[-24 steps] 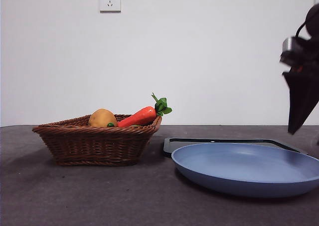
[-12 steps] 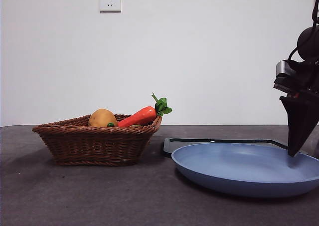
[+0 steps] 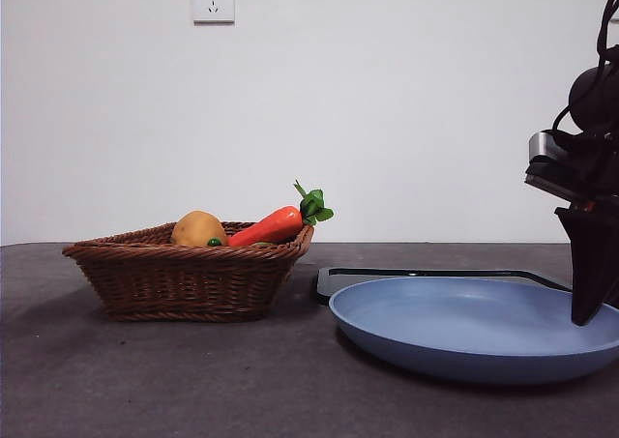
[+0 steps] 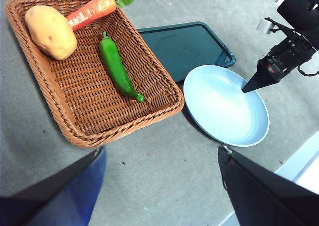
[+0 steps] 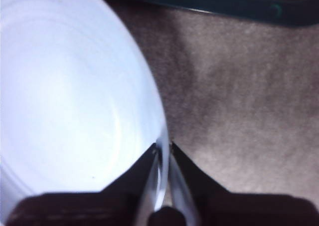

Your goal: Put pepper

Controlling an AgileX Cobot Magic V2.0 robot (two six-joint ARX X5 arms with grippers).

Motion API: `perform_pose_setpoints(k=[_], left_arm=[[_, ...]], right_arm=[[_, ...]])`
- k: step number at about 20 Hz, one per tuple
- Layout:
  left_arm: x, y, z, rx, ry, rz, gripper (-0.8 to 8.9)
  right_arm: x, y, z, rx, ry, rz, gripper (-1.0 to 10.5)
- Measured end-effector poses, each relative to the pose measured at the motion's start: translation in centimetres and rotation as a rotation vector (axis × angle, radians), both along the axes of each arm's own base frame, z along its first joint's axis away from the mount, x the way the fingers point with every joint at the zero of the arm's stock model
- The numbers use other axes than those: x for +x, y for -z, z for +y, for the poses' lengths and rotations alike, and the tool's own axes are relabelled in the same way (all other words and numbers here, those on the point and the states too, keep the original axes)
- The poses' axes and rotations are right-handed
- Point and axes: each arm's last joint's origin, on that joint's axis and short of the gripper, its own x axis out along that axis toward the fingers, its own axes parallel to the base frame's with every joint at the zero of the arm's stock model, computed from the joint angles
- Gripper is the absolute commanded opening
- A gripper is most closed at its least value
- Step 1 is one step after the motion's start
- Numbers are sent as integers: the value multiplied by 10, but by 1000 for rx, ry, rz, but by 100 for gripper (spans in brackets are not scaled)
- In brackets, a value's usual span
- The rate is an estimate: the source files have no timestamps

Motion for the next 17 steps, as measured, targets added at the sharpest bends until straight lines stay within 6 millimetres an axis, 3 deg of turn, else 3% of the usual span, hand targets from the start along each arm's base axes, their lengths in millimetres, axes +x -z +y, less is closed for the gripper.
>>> perform_pose_setpoints(k=[5,10,14,17], left_arm=[[1,-1,0,5,-19,-6,389],[12,-9,-9,5,-42,-43,389],[47,-21,-30,67,-39,-3,389],[86,-26,-54,131,-33,17,389]], right_arm=[[-4,-10,0,6,8,-12,5],[-30,-64,-4,12,29,-170,5],[-61,-102,-7,29,45,-291,5],[-80,-123,-8,45,67,-371,5]])
